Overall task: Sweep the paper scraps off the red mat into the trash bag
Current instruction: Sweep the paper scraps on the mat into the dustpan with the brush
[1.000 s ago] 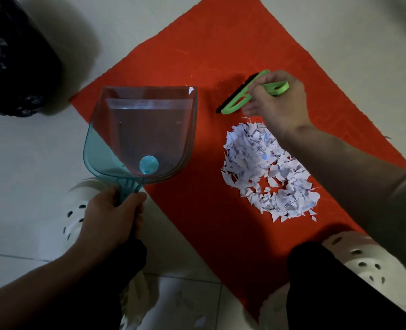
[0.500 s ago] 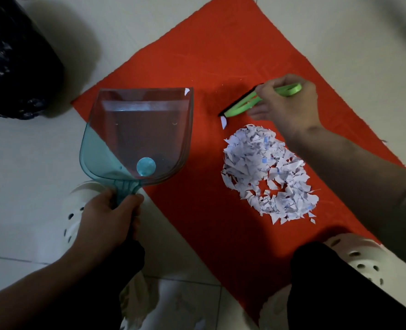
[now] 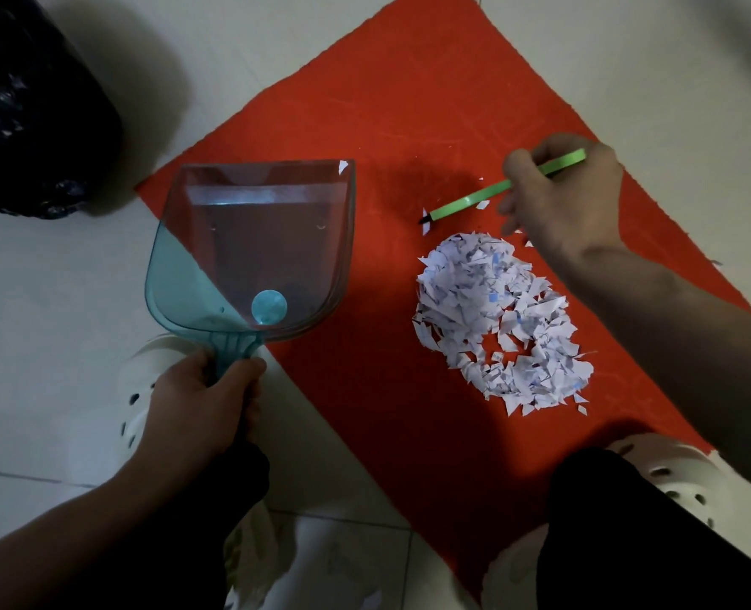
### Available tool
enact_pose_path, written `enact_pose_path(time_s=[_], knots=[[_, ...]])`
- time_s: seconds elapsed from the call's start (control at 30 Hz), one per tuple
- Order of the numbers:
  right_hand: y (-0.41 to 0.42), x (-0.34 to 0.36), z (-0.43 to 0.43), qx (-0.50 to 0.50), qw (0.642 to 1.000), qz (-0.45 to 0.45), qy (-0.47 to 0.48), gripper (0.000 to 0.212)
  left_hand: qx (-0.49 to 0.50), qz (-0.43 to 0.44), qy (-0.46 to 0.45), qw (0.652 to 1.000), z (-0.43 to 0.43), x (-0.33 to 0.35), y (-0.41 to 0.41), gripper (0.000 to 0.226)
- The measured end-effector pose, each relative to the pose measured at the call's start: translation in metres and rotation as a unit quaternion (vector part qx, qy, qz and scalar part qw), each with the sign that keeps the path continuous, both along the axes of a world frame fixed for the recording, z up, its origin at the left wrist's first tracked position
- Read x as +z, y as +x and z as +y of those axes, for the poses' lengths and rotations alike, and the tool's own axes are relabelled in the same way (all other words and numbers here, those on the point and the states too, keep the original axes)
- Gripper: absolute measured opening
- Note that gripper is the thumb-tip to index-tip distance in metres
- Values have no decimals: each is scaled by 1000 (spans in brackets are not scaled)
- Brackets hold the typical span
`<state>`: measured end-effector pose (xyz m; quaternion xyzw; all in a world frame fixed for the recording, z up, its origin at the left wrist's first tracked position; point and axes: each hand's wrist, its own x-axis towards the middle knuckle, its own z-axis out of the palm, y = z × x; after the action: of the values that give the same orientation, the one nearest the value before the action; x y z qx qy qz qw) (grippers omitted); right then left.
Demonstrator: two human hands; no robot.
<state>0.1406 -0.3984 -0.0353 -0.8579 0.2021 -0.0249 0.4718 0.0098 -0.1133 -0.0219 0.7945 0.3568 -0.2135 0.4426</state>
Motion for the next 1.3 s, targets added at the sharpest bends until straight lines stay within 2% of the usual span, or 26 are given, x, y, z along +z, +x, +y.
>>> enact_pose_path(time_s=[0.1,0.23,0.4,0.57,0.77,0.87,0.97,1.13,1.3], knots=[[8,-4,9,20,1000,16,-2,23,6,0,-1,1000,0,1,1,25],[6,-7,9,71,994,58,-65,32,7,5,2,1000,1,0,1,25],[-5,1,-3,37,991,62,-108,44,19,2,-1,1000,3,-1,1,25],[4,-4,-5,-20,997,31,-69,33,16,1,1,1000,1,1,0,24],[2,-10,2,30,999,45,-1,18,-8,8,6,1000,-3,2,1,23],[-5,-14,-5,24,997,67,-44,19,-3,10,-4,1000,-5,1,1,22],[-10,-8,-10,12,995,61,-74,31,-1,7,-4,1000,-4,0,1,23],[-9,-3,-2,5,1000,23,0,20,13,5,-13,1000,-4,1,0,23],[9,-9,14,14,994,22,108,15,13,1,-6,1000,-2,2,1,24]])
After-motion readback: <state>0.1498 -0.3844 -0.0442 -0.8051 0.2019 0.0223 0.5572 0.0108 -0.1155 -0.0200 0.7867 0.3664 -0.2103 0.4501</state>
